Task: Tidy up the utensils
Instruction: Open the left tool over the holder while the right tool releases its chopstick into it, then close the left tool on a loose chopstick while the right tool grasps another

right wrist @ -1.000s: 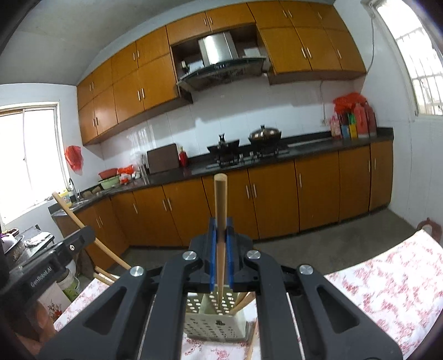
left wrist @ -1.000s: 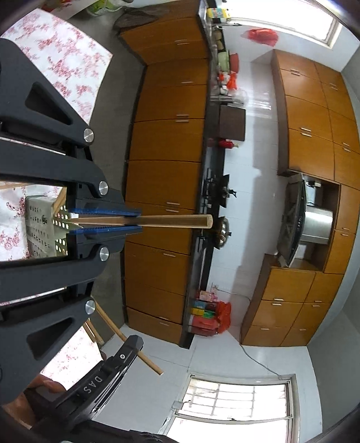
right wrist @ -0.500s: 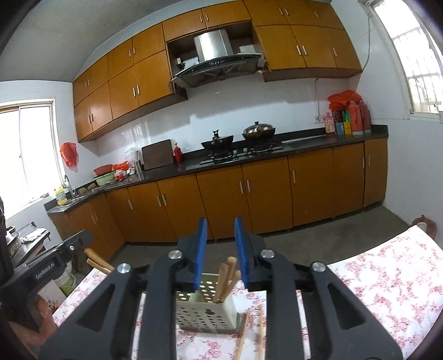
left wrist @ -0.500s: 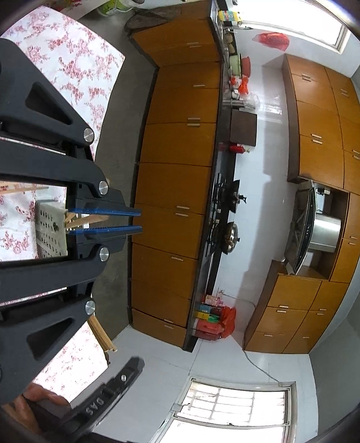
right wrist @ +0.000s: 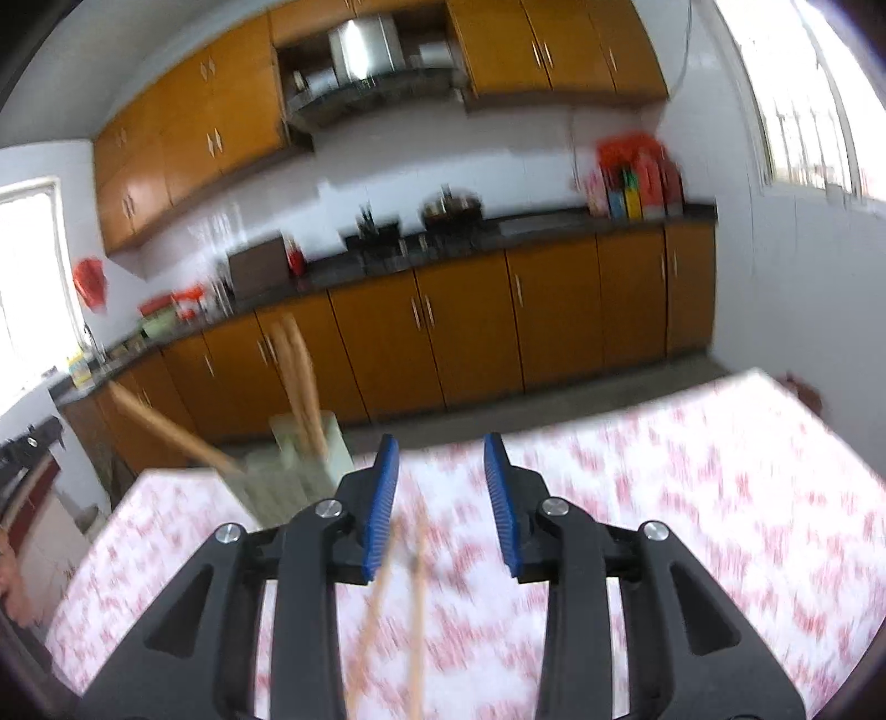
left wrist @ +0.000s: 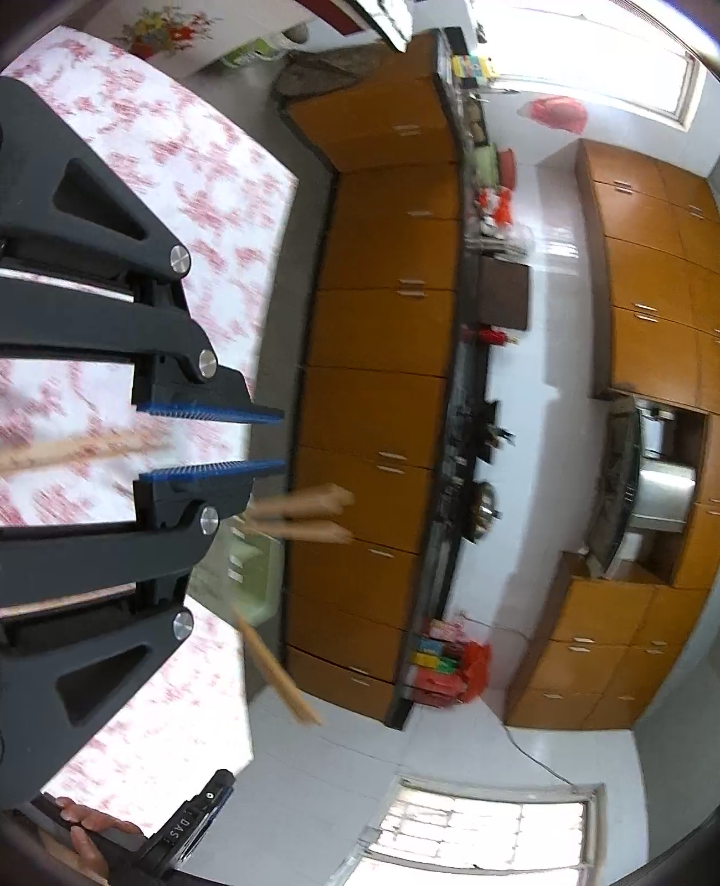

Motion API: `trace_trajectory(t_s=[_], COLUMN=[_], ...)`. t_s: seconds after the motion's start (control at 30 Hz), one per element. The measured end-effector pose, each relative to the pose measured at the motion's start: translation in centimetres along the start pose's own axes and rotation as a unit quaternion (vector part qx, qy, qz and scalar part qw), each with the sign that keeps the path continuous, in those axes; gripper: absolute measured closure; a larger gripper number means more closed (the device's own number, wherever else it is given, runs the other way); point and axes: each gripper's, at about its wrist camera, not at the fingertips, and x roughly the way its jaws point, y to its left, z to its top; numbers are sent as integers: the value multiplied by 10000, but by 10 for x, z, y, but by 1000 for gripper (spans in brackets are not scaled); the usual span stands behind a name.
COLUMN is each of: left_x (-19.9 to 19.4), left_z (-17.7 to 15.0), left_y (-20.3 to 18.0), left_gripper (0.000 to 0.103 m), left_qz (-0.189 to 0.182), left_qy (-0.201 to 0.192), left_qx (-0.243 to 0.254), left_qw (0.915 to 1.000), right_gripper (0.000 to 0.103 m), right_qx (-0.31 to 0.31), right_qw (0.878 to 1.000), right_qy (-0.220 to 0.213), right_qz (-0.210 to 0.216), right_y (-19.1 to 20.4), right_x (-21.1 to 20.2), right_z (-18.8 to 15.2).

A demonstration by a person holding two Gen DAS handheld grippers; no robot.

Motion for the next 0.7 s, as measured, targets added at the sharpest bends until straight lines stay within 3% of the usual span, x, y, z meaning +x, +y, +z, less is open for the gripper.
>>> trace_trajectory(t_s=[0.2, 0.3, 0.5, 0.53, 0.6, 0.7], left_x=[34, 42, 53, 52, 54, 60], left_z=[-51, -69, -93, -99, -104, -112], left_y=[27, 34, 36, 34, 29, 20], left_gripper=[88, 88, 88, 88, 88, 88], left_qz=[333, 384, 218, 168, 63, -114], left_qy=[878, 1133, 1504, 1547, 1633, 1799], left_qx=[-124, -130, -62, -50, -25, 4], left_qw=[9955, 9927, 9884, 9878, 9865, 9836], right_gripper=[70, 70, 72, 75, 92, 95], right_qx=[-62, -261, -651, -690, -816, -689], right_qw=[9929, 9864, 9778, 9763, 9769, 9777], right_qy=[1186, 1619, 1990, 2050, 1961, 1923], right_qz=[47, 145, -65, -113, -249, -482], right_y=[5, 19, 40, 40, 38, 23], right_x=[50, 72, 99, 103, 102, 103], right_z=[-69, -93, -113, -117, -118, -111])
